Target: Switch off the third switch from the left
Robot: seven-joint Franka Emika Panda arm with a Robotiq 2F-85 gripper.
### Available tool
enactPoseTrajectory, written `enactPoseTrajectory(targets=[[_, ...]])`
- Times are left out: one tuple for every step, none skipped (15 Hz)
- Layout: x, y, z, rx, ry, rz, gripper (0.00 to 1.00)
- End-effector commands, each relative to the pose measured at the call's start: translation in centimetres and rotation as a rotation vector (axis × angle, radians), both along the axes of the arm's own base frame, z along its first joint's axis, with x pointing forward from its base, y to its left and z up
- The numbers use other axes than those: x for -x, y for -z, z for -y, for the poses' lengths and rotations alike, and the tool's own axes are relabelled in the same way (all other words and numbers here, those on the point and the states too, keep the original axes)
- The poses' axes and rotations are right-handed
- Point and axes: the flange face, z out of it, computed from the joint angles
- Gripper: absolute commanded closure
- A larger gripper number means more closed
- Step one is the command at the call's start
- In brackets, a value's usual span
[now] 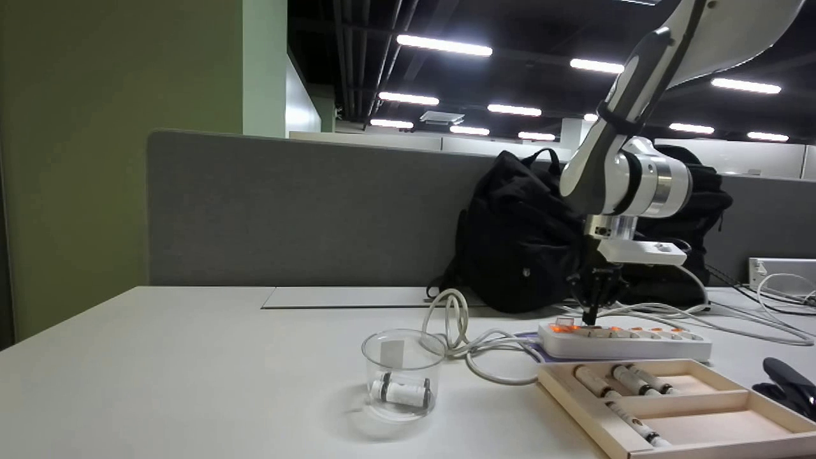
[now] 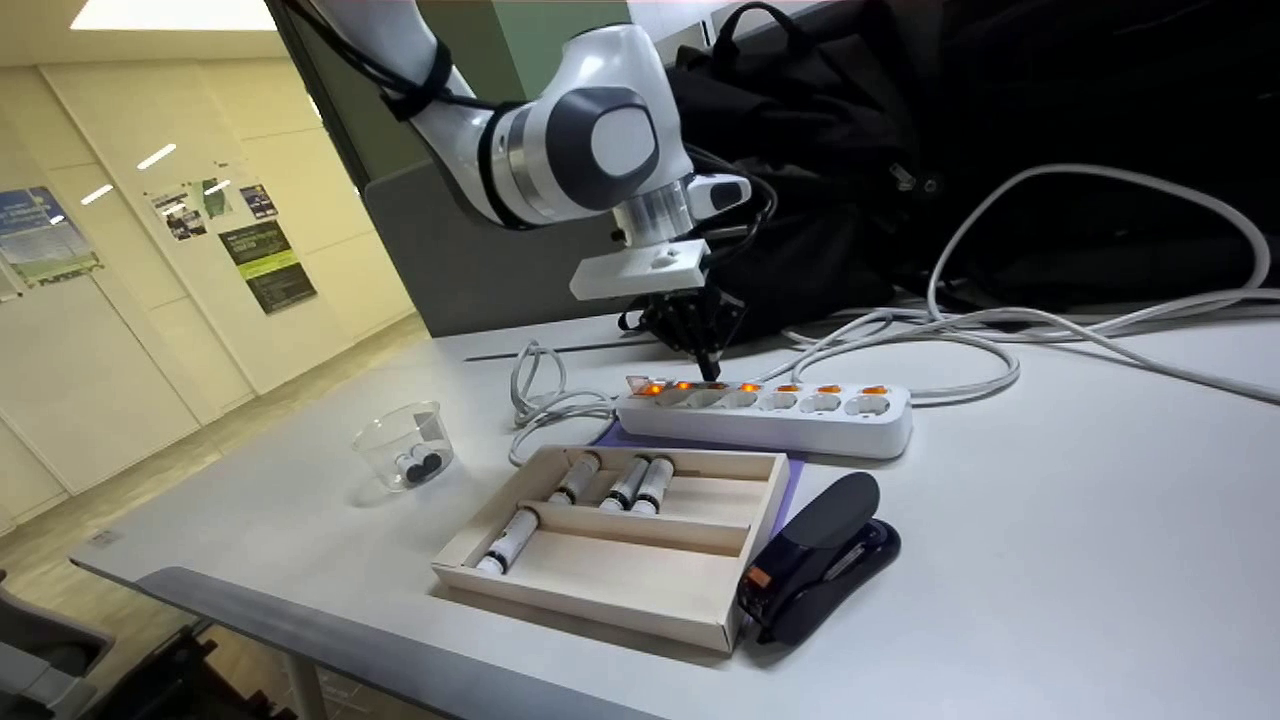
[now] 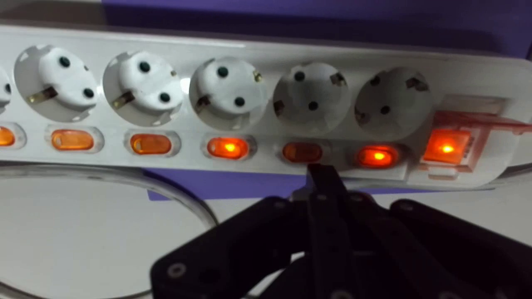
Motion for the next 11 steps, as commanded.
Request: enactPoseTrajectory(targets=[[-2.1,-6.4,-0.5,-0.002,0.005,0.091,1.00],[-2.8,-8.5,-0.5,-0.015,0.009,0.115,1.00],[-3.3,-10.9,-0.7,-0.037,0.008,0.118,1.00],[-3.7,-12.8,-0.8,-0.051,-0.004,0.103,0.74],[-3.8,-14.5,-1.0,-0.072,-0.009,0.071,0.72],[-3.7,-16.0,-0.9,-0.068,-0.011,0.025,0.67],[-3.3,-16.9,-1.1,-0.084,-0.018,-0.024,0.60],[-3.6,-15.0,-1.3,-0.065,-0.015,0.029,0.78],[-3.4,-16.4,-1.3,-0.074,-0.019,0.003,0.71],[-3.2,-17.1,-1.4,-0.077,-0.021,-0.006,0.65],[-3.1,-17.3,-1.4,-0.078,-0.021,-0.010,0.60]])
